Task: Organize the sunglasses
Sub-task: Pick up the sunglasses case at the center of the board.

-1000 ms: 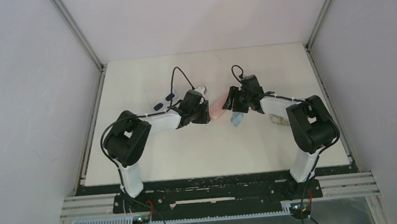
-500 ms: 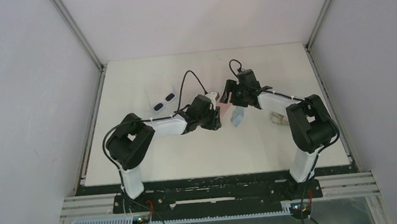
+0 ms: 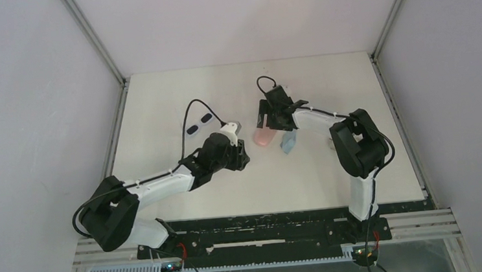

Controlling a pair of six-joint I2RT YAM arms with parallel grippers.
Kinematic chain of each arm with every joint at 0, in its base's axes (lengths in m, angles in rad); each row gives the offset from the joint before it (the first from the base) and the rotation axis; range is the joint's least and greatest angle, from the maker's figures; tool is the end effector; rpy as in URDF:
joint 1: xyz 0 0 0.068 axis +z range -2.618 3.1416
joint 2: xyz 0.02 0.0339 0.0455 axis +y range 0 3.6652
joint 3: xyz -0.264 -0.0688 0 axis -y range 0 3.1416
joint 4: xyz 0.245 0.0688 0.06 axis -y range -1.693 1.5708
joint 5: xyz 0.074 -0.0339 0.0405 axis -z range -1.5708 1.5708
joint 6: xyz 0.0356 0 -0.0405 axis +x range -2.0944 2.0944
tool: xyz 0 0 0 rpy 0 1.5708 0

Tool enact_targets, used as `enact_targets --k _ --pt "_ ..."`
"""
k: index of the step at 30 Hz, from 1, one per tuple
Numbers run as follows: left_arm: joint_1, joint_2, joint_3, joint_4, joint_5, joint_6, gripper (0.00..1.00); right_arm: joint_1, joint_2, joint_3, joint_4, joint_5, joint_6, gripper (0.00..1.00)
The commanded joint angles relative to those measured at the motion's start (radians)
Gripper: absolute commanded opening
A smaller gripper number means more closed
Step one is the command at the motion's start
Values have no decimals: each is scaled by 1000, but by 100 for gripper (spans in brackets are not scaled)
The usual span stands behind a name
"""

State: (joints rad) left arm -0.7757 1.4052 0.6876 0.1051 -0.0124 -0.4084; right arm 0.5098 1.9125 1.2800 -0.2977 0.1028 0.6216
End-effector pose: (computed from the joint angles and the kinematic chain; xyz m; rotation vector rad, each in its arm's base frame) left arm 0.2075 -0.2029 0.1950 0.4056 2.2233 -0.6436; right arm 0.3570 0.1954 0.1781 0.1842 2.5204 0.3395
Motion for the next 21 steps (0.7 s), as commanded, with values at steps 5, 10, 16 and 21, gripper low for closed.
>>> enact_targets --k 5,10,16,21 --pt "11 -47 -41 39 -73 18 46 28 90 148 -138 137 16 82" --pt "37 -58 -59 56 -65 18 46 35 122 194 -166 160 -20 76" --pt "61 -50 -75 82 -35 0 45 39 135 233 -151 108 -95 61" --pt "70 -50 -85 88 -20 -10 45 38 158 282 -149 25 -186 38"
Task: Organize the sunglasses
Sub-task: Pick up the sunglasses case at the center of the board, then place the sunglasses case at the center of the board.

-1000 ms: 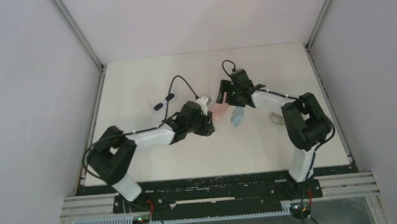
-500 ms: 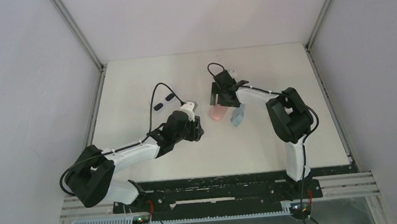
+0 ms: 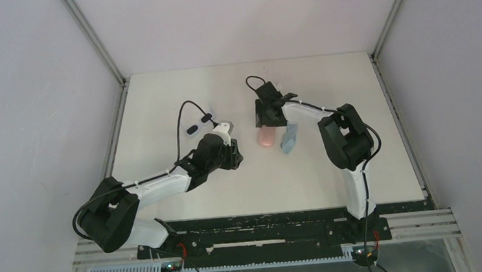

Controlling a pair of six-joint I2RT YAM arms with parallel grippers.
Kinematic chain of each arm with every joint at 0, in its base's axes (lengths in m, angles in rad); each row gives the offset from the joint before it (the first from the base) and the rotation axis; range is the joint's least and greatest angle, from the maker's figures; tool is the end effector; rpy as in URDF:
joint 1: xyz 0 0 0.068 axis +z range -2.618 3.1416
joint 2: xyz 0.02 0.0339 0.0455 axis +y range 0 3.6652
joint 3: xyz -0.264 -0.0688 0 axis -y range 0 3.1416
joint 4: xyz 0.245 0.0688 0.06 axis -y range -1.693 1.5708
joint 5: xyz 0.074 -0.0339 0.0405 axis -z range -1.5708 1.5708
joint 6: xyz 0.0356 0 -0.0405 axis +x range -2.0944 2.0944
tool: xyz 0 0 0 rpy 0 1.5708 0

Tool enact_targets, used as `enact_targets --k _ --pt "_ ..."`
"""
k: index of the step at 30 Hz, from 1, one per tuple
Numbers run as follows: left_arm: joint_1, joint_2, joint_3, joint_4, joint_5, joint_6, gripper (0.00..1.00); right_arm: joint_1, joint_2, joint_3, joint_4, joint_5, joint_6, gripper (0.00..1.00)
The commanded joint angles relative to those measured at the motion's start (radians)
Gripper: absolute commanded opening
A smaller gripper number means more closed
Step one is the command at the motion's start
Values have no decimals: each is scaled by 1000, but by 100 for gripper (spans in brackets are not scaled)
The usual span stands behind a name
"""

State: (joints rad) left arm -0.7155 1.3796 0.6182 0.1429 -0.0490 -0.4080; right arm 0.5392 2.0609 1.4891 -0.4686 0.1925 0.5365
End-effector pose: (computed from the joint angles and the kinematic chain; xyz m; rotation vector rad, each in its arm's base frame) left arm 0.2108 -0.1809 0.1836 0.3162 2.2261 -0.5710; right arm 0.3792 0.2190 0.1703 0.0643 2.5867 0.1454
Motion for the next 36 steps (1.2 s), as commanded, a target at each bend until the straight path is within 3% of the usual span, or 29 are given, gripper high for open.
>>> enact_targets --k 1,8,19,27,36 --pt "11 -27 -19 54 18 -12 45 7 17 87 18 -76 -113 35" --pt "21 -34 -24 56 17 -12 45 -45 4 147 18 -115 -196 16" --pt "33 -22 -19 60 36 -11 44 -259 -95 164 -55 -135 -343 3" --pt "36 -16 -20 62 37 -10 43 -359 -41 209 -180 -67 -464 3" --pt "41 -4 -17 61 38 -9 43 -406 88 345 -239 -89 -519 11"
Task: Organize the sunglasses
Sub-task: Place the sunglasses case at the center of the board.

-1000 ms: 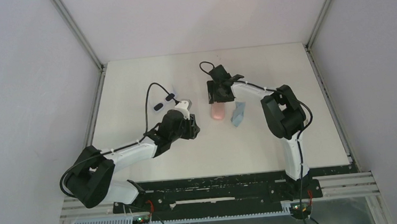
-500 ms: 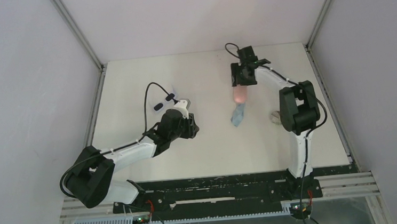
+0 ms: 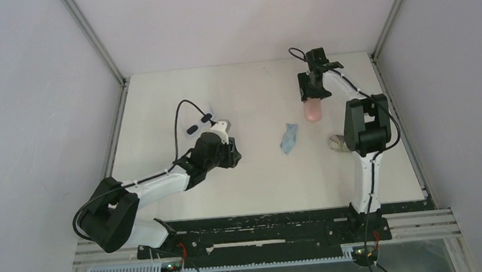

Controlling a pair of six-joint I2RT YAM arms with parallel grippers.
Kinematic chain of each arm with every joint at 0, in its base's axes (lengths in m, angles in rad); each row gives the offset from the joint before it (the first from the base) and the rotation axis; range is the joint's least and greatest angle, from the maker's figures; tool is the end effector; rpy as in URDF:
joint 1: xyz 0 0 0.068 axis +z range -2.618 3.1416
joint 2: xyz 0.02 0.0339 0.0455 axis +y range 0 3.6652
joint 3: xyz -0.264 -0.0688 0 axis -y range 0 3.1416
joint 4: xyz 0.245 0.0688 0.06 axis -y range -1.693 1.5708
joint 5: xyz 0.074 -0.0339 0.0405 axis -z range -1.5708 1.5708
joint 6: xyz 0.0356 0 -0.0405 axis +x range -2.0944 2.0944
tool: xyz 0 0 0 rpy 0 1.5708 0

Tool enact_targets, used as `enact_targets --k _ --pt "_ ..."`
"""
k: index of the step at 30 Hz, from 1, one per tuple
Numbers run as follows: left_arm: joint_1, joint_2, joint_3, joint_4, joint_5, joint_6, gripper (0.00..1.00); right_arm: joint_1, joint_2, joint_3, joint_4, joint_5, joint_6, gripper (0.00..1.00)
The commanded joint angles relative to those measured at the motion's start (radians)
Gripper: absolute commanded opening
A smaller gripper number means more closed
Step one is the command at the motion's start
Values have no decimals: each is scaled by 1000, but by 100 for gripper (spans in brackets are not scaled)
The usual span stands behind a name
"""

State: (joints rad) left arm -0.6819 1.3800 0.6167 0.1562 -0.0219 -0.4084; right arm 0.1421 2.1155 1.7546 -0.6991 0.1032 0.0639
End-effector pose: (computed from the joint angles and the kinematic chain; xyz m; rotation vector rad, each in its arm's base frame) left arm 0.2167 -0.1749 0.1842 0.2927 2.2211 -0.5865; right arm 0.4566 0.0616 0.2135 -0.0672 2.6220 -0.0643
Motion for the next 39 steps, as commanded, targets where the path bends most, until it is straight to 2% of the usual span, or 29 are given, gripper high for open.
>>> enact_targets --k 1,4,7,13,18,22,27,32,35,39 --pt "7 -3 -15 48 10 -8 43 -10 50 97 -18 -3 -49 13" --pt "10 -3 -15 47 10 -8 43 -10 97 150 -52 -6 -58 17" --pt "12 0 -15 46 10 -8 42 -10 123 169 -61 -14 -58 25" --pt "15 4 -13 44 17 -6 42 -10 141 164 -58 -4 -52 54" --pt "19 2 -16 43 21 -6 42 -9 98 129 -19 -8 -43 69" --pt "25 2 -17 46 27 -7 42 -12 47 105 7 -27 -32 88" --pt "28 -12 -28 49 24 -9 42 -18 -62 44 27 -32 3 95" --pt "28 -22 -29 47 21 -8 42 -66 -300 -215 116 48 145 96" --pt "28 -21 -28 48 24 -11 42 -130 -428 -392 145 46 261 96" --pt "28 -15 -26 49 33 -12 42 -200 -535 -563 147 96 361 96"
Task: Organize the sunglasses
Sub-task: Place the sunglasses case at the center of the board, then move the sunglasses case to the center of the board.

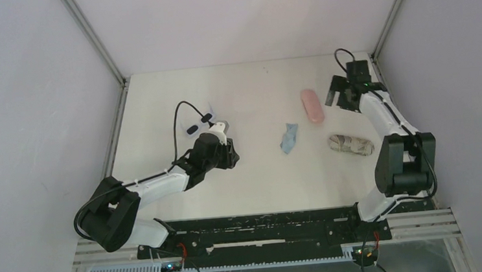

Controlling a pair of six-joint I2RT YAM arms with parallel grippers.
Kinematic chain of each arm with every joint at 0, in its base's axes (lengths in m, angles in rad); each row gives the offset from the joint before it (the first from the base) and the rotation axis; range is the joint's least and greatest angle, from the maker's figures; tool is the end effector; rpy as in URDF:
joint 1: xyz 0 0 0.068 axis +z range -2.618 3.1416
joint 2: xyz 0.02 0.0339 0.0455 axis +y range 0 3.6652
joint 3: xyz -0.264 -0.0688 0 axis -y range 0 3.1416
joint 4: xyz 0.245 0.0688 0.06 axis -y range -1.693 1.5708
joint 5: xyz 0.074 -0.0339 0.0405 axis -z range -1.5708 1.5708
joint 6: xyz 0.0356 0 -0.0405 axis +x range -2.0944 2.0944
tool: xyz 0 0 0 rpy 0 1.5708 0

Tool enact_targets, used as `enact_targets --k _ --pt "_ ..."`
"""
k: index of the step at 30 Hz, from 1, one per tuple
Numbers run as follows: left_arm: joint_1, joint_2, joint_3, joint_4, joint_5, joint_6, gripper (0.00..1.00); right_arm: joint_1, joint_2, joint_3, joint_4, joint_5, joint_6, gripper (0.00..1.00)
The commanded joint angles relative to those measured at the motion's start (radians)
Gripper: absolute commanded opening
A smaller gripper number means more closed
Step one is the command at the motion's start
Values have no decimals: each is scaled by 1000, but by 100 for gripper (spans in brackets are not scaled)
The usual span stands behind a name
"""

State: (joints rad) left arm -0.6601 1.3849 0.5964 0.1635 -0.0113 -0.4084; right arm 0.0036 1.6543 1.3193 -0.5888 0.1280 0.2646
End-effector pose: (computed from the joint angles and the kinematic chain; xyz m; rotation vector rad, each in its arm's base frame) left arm 0.2178 -0.1685 0.1773 0.2769 2.2408 -0.5772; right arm 0.3590 -0.0033 0.2655 0.3761 2.4558 -0.0464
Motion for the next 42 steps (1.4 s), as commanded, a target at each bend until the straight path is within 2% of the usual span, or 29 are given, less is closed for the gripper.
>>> enact_targets --k 1,8,20,33,42 --pt "6 -20 -5 42 27 -12 43 -70 -90 -156 36 109 168 97" --pt "7 -33 -10 43 32 -13 43 -160 -37 -192 -2 192 181 97" --pt "7 -14 -3 46 56 -16 42 -188 104 -187 -64 119 135 91" --pt "7 -22 -9 40 39 -10 42 17 47 -216 -105 12 80 85" --pt "7 -20 -8 36 32 -8 41 123 -48 -366 -97 -79 163 81"
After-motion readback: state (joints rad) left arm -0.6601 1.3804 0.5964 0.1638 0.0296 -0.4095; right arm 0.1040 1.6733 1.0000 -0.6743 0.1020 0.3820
